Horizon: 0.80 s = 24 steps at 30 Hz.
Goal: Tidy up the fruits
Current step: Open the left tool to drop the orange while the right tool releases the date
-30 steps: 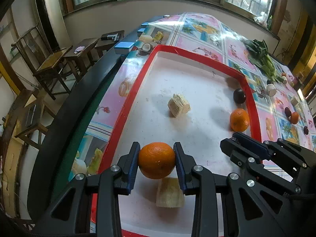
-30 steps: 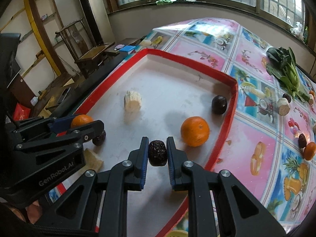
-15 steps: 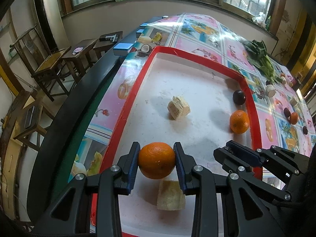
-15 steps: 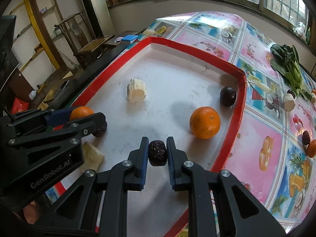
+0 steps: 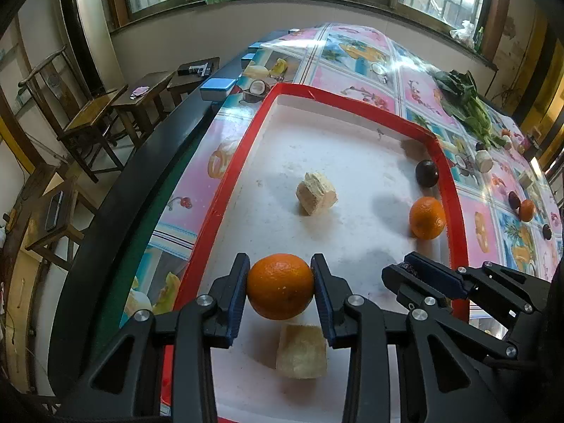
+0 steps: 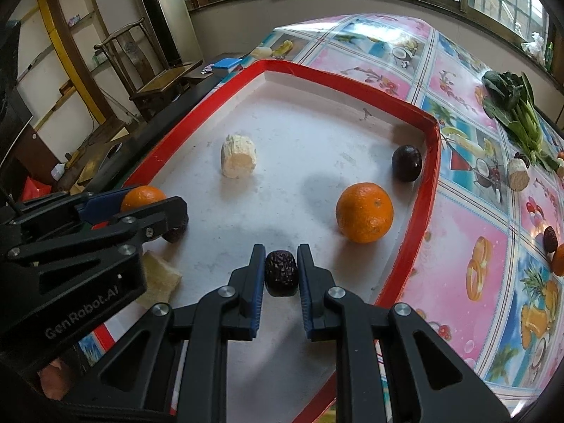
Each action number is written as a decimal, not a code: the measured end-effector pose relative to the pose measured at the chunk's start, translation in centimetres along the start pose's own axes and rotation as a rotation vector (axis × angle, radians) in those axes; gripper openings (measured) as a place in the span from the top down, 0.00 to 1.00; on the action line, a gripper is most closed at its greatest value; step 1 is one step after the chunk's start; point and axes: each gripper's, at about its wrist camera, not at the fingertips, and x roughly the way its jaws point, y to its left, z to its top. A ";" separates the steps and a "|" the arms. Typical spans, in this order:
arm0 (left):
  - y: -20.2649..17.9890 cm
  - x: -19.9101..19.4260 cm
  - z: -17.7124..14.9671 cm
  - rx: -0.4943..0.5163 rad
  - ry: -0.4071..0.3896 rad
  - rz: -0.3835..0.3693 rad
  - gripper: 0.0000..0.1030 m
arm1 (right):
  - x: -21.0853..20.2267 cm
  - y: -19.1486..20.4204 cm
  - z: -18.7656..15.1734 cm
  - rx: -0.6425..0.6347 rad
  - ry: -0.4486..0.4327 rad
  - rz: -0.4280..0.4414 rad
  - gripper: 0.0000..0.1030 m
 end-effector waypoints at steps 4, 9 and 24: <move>0.5 0.4 -0.1 -0.033 0.016 -0.011 0.63 | -0.1 -0.2 0.0 0.005 -0.005 -0.007 0.80; 0.2 -0.5 0.3 -0.026 -0.018 0.002 0.59 | -0.5 -0.7 -0.2 0.035 -0.016 -0.009 0.57; -3.4 -2.6 1.8 0.029 -0.085 -0.018 0.51 | -5.0 -3.0 0.1 0.122 -0.129 -0.001 0.57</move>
